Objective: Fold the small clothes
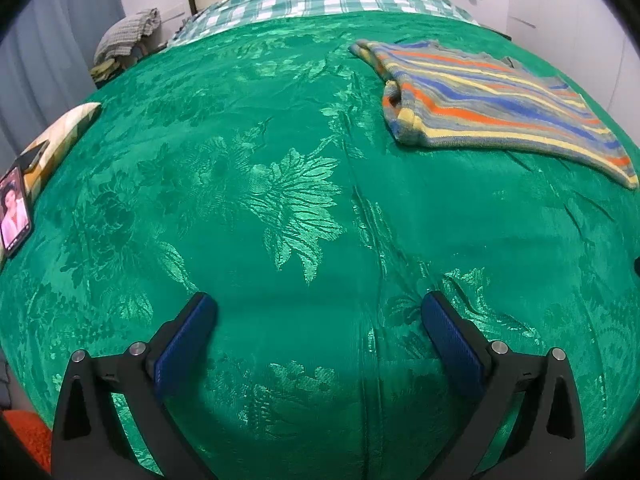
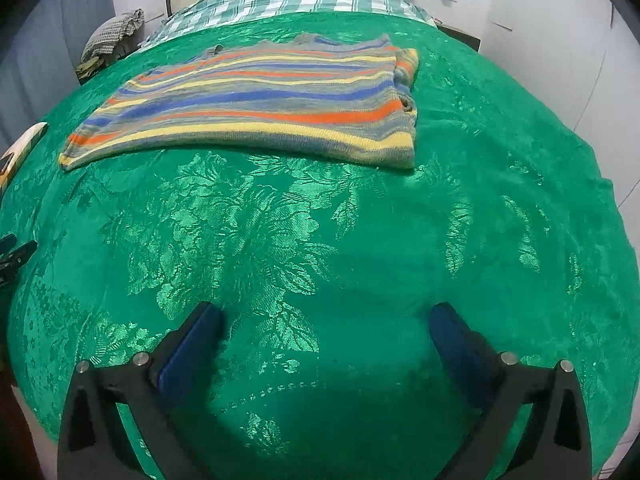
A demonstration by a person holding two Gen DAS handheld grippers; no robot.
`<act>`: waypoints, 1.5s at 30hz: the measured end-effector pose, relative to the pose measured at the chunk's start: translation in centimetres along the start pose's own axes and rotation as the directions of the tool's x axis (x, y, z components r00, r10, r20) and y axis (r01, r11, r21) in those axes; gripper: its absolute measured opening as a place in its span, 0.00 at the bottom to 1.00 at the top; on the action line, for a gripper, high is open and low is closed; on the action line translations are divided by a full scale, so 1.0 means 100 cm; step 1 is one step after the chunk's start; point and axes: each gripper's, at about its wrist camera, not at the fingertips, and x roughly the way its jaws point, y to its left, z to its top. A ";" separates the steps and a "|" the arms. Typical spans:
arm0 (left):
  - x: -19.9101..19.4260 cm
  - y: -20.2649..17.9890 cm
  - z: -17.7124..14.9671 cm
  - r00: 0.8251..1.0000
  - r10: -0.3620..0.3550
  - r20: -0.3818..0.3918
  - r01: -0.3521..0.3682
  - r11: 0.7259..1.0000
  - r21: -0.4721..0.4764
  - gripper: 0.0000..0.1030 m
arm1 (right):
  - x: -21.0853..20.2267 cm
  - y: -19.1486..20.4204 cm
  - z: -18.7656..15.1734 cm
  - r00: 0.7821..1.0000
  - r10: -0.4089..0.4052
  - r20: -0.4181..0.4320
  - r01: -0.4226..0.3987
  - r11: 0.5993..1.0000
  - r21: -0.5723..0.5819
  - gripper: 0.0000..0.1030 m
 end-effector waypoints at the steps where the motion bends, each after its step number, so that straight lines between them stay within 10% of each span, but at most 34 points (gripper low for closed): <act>1: 0.000 0.000 0.000 1.000 0.001 -0.001 -0.001 1.000 0.001 0.99 | 0.001 0.000 0.000 1.000 0.000 0.000 0.000 1.000 -0.001 1.00; 45: -0.005 -0.003 -0.006 1.000 0.008 -0.025 -0.007 1.000 0.022 0.99 | 0.003 0.001 -0.001 1.000 0.000 -0.006 0.000 1.000 -0.009 1.00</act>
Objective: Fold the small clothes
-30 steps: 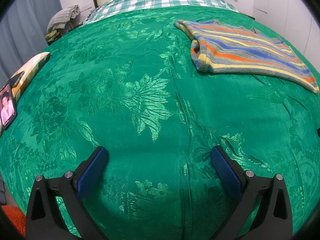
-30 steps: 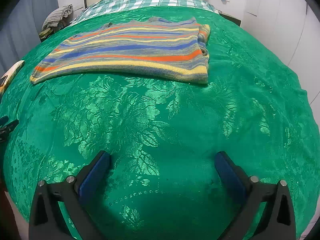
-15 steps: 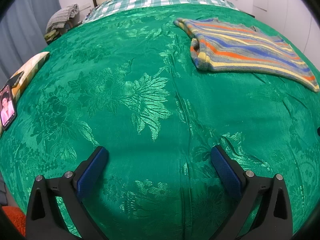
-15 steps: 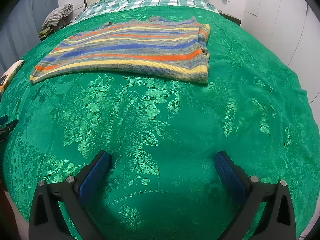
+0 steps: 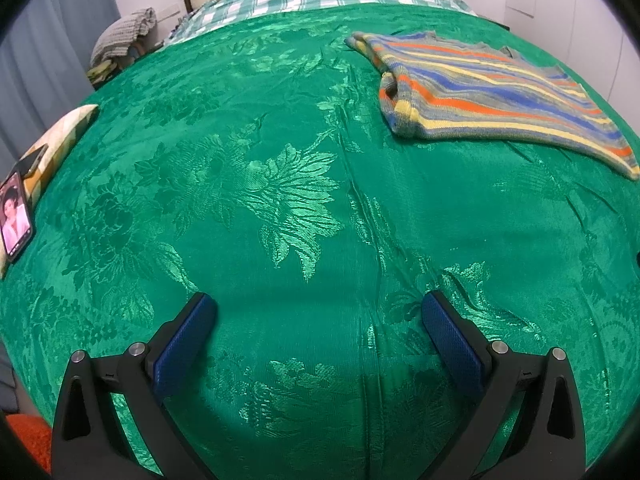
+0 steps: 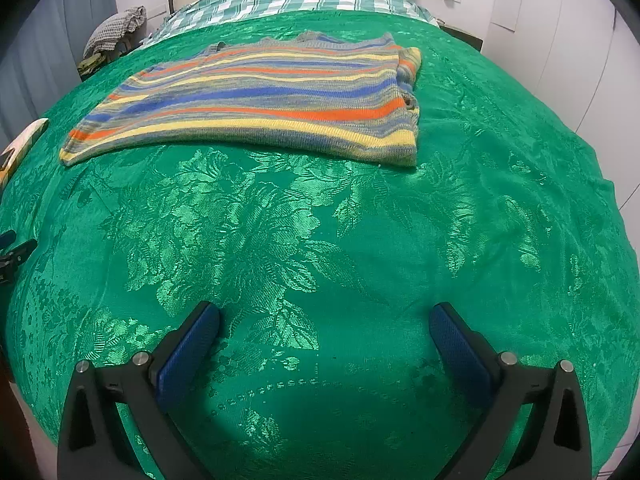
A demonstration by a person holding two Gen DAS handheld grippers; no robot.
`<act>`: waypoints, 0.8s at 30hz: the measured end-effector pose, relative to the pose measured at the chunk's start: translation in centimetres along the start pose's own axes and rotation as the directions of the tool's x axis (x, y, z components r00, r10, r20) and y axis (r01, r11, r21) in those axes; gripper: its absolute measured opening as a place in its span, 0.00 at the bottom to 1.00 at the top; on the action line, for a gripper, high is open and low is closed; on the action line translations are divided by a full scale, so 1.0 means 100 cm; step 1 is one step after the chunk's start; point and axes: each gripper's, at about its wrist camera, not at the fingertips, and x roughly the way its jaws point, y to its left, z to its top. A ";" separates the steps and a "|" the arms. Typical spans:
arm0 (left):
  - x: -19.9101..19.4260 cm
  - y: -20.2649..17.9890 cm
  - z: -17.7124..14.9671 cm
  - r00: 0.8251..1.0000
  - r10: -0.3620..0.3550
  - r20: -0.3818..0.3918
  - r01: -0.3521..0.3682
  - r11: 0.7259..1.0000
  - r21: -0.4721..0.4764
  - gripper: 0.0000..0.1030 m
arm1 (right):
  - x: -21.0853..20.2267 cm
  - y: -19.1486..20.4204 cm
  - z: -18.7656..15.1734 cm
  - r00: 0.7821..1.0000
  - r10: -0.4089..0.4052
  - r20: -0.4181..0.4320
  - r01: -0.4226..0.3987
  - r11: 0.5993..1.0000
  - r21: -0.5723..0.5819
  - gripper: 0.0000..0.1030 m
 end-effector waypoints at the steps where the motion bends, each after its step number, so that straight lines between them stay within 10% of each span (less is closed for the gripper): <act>1: 0.000 0.000 0.000 1.000 0.000 -0.001 0.000 1.000 0.000 0.99 | 0.000 0.000 0.000 1.000 0.000 -0.001 0.000 1.000 0.000 1.00; 24: -0.001 -0.002 -0.001 1.000 0.015 0.004 -0.015 1.000 0.012 0.99 | 0.001 0.001 0.001 1.000 -0.016 -0.007 0.016 1.000 0.001 1.00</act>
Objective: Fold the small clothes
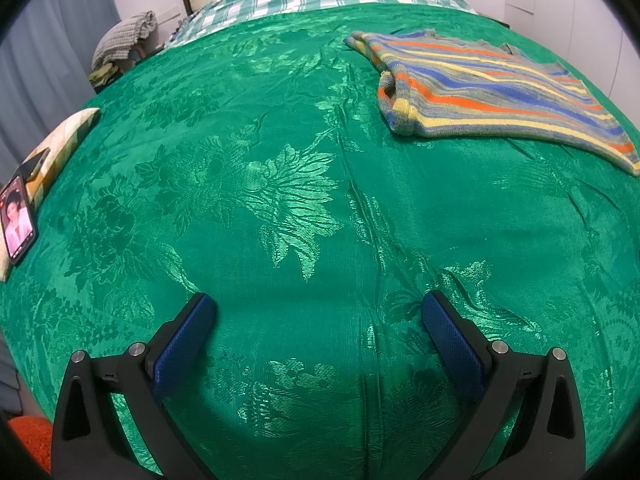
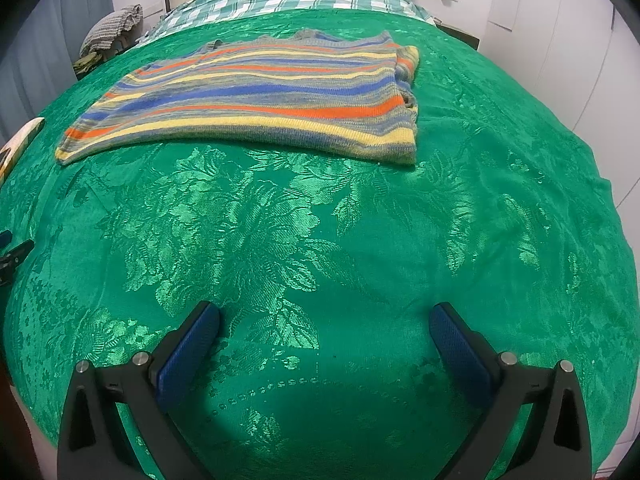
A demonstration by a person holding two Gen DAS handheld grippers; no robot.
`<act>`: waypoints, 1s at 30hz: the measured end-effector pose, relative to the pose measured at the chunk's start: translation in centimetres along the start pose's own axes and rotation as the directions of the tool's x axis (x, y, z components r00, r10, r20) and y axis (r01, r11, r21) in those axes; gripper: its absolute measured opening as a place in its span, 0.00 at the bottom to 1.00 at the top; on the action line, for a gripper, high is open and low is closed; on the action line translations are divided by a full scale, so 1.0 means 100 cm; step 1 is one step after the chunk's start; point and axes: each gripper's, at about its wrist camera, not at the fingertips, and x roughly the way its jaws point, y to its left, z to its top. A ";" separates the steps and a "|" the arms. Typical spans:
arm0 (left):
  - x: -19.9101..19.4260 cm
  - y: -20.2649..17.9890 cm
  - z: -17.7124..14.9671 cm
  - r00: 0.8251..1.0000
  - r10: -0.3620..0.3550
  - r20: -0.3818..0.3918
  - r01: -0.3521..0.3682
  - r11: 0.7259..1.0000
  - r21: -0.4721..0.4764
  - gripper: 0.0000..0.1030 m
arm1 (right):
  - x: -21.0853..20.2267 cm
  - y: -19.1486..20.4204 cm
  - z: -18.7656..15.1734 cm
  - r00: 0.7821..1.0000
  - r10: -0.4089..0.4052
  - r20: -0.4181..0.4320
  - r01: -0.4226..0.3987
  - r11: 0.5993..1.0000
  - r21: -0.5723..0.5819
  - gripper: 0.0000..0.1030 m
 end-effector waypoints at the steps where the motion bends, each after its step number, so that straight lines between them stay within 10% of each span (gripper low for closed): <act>1: 0.000 0.000 0.000 1.000 0.000 0.001 0.000 1.000 0.000 0.99 | 0.000 0.000 0.000 1.000 -0.001 0.000 0.001 1.000 0.000 1.00; 9: -0.023 -0.007 0.010 0.999 0.024 -0.035 -0.022 0.999 0.047 0.98 | -0.006 -0.004 0.010 0.998 0.031 -0.055 -0.031 1.000 0.005 1.00; 13: -0.063 -0.057 0.024 0.989 -0.133 0.070 0.120 0.979 0.165 0.98 | -0.026 -0.034 0.034 0.989 0.148 -0.021 -0.147 0.988 0.053 0.99; 18: -0.065 -0.190 0.059 0.932 -0.356 0.066 0.300 0.861 0.409 0.98 | -0.014 -0.105 0.103 0.971 0.237 0.033 -0.238 0.950 0.203 0.99; 22: -0.034 -0.294 0.075 0.918 -0.397 0.021 0.313 0.755 0.577 0.85 | 0.041 -0.145 0.166 0.918 0.397 -0.011 -0.375 0.875 0.307 0.92; 27: -0.003 -0.352 0.090 0.906 -0.422 0.024 0.319 0.719 0.618 0.78 | 0.099 -0.156 0.226 0.880 0.467 -0.092 -0.421 0.854 0.306 0.76; 30: 0.000 -0.356 0.099 0.877 -0.480 0.013 0.379 0.709 0.594 0.21 | 0.129 -0.157 0.249 0.838 0.534 -0.112 -0.469 0.809 0.354 0.65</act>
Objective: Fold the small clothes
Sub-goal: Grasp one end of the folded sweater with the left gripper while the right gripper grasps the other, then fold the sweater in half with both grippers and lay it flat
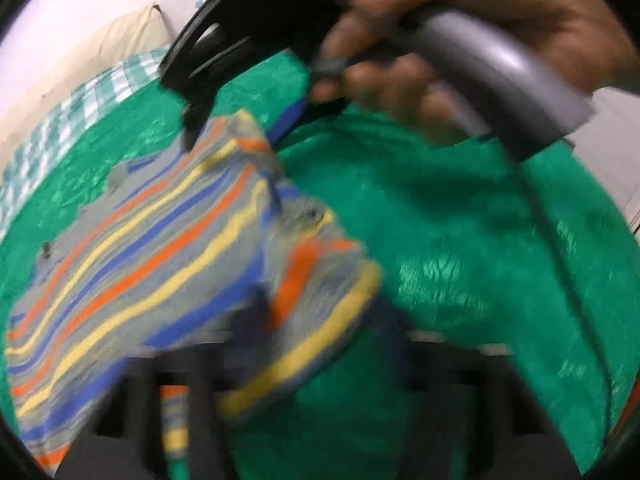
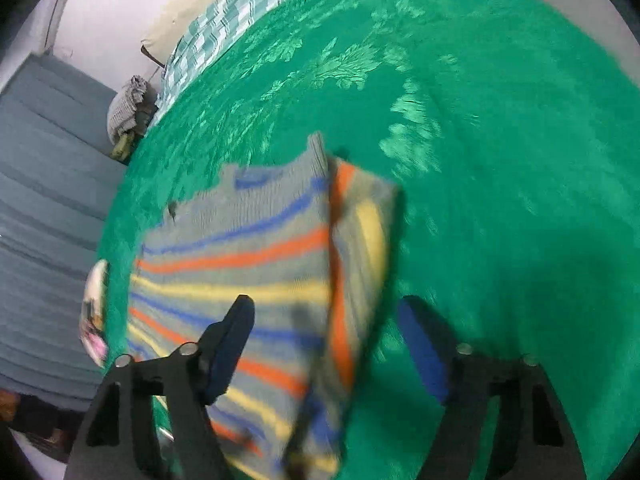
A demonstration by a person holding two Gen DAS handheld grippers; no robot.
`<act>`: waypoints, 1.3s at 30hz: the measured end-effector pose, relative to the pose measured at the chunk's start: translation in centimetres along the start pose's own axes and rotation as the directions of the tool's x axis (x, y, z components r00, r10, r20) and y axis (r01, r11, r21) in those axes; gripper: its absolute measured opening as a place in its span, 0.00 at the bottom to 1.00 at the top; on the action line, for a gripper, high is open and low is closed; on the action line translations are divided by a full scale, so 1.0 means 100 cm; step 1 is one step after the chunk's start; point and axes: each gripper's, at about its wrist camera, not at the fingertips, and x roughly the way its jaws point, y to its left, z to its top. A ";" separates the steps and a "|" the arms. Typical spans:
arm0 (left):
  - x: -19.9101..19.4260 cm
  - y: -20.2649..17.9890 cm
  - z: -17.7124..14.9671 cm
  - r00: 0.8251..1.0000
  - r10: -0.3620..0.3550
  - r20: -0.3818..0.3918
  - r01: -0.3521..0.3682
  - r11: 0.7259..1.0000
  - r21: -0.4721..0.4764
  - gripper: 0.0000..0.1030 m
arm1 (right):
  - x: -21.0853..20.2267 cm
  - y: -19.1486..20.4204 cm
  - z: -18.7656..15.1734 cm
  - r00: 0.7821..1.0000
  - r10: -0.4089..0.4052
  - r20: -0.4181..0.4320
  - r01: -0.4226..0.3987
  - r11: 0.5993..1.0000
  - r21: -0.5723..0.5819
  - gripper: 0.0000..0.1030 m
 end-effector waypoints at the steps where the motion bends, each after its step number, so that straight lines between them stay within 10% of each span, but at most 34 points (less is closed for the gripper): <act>1: 0.000 0.002 0.000 1.000 0.018 0.006 -0.018 1.000 -0.011 0.10 | 0.007 0.001 0.006 1.000 0.021 -0.018 -0.021 1.000 -0.001 0.58; 3: -0.011 0.017 -0.004 0.999 -0.018 0.044 0.021 0.996 -0.089 0.08 | 0.021 0.011 0.015 0.997 -0.060 -0.047 0.057 0.996 -0.063 0.10; 7: -0.070 0.065 -0.025 0.987 0.013 0.158 0.032 0.959 -0.282 0.08 | 0.009 0.057 0.022 0.998 -0.063 0.014 0.064 0.984 -0.168 0.10; 12: -0.144 0.142 -0.088 0.974 0.112 0.199 0.021 0.824 -0.567 0.08 | 0.022 0.167 0.025 0.998 0.058 0.026 -0.048 0.956 -0.288 0.10; 19: -0.163 0.212 -0.174 0.980 0.196 0.036 -0.113 0.695 -0.710 0.09 | 0.129 0.302 0.003 0.996 0.055 -0.066 -0.079 0.893 -0.444 0.10; 23: -0.156 0.240 -0.195 0.983 0.171 -0.070 -0.164 0.631 -0.759 0.35 | 0.183 0.325 -0.011 0.994 0.073 -0.085 -0.102 0.902 -0.418 0.29; 29: -0.199 0.248 -0.210 0.987 0.145 0.070 -0.039 0.637 -0.770 0.71 | 0.133 0.300 -0.030 0.993 0.109 0.054 -0.081 0.921 -0.381 0.40; 32: -0.184 0.257 -0.194 0.991 0.115 0.067 -0.025 0.658 -0.753 0.73 | 0.095 0.290 -0.062 0.994 0.046 0.100 0.011 0.866 -0.500 0.40; 36: -0.125 0.271 -0.190 0.981 0.048 -0.186 -0.168 0.687 -0.707 0.52 | 0.116 0.255 -0.116 0.998 -0.050 -0.044 0.016 0.819 -0.574 0.35; 39: -0.147 0.270 -0.204 0.984 0.054 -0.168 -0.158 0.697 -0.699 0.62 | 0.122 0.234 -0.143 0.994 -0.102 -0.046 0.054 0.798 -0.601 0.27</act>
